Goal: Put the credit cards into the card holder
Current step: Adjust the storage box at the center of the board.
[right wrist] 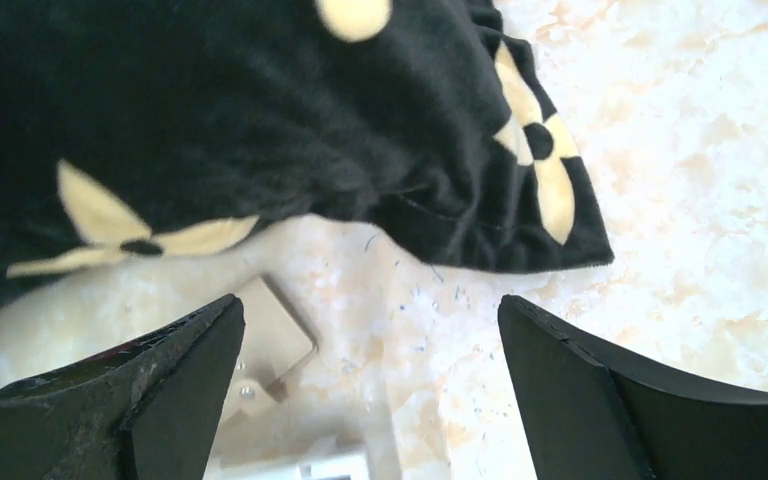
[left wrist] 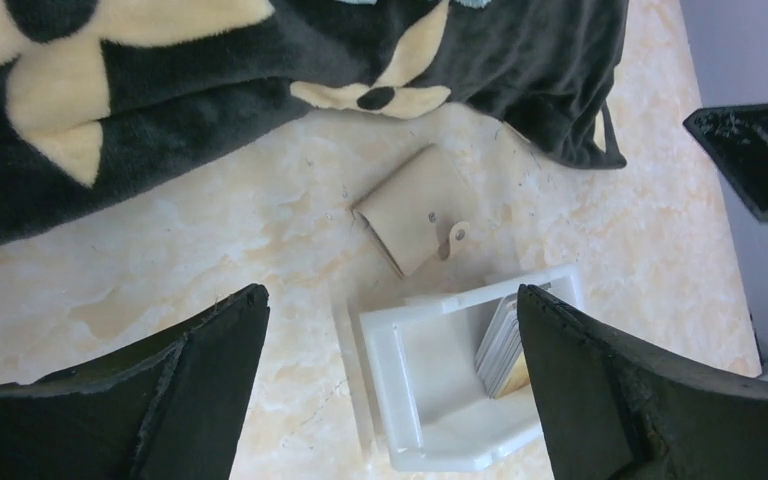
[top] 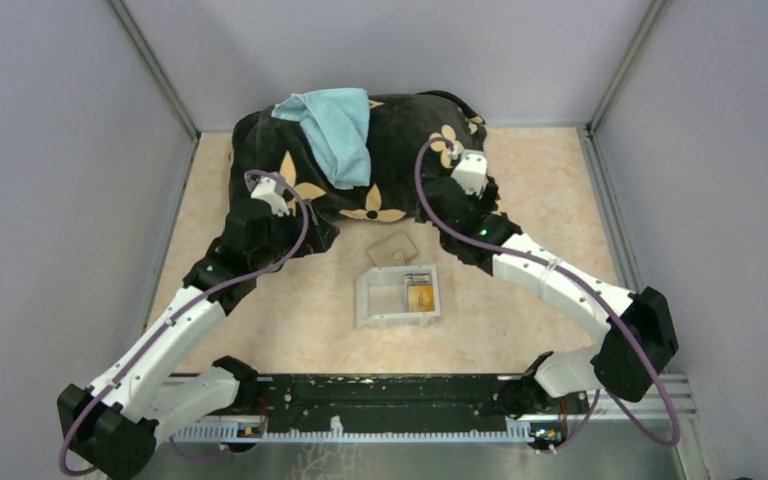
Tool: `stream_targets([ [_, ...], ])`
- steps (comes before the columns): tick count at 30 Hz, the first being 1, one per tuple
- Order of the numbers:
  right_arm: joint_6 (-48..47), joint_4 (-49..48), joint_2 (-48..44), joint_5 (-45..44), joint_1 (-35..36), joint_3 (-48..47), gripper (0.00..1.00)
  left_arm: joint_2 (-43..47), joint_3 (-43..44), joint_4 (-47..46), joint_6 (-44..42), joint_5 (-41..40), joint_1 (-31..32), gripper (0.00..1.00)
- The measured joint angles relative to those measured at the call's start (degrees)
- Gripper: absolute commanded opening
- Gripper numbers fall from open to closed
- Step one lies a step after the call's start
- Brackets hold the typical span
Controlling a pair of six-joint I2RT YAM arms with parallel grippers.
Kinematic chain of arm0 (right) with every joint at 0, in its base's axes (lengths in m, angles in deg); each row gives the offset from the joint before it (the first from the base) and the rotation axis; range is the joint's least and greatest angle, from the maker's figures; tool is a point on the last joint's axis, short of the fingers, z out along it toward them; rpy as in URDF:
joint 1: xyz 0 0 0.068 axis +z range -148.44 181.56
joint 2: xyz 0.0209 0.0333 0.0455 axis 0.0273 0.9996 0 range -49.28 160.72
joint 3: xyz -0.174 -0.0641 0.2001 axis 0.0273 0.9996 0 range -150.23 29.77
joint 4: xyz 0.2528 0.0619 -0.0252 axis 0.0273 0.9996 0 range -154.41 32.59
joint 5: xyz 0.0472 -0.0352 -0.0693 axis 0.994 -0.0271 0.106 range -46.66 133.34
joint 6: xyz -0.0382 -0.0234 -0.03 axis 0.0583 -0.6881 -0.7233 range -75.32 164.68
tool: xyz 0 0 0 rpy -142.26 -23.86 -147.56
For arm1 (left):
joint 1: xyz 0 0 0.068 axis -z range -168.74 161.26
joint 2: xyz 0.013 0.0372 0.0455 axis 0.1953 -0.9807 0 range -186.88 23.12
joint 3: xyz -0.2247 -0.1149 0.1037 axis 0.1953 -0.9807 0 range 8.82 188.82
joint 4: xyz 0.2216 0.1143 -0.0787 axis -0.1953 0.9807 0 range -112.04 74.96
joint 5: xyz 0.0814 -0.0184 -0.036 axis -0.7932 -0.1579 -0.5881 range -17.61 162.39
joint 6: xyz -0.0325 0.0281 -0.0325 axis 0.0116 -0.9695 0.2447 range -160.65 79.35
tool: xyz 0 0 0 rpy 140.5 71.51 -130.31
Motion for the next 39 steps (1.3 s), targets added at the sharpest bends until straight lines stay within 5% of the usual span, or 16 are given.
stream_targets([
  [5, 0.79, 4.13, -0.46, -4.24, 6.40, -0.39, 0.79, -0.72, 0.00, 1.16, -0.07, 1.86, 1.14, 0.99],
  [11, 6.49, 3.65, -9.22, 3.61, 5.90, 6.75, 0.63, -6.69, 0.35, 2.05, -2.12, 5.79, 3.15, 0.99],
  [16, 12.39, 4.39, -18.16, 9.22, 5.90, 11.32, 0.63, -10.08, 0.72, 2.54, -4.26, 8.28, 5.05, 0.99],
  [26, 21.31, 8.68, -21.44, 19.06, 8.17, 17.31, 0.58, -13.94, 0.72, 0.61, -7.91, 11.04, 7.67, 0.96],
  [39, 32.92, 17.09, -24.15, 18.47, 20.59, 19.61, 0.58, -27.26, 4.70, -2.45, -14.21, 12.83, 10.58, 0.92],
])
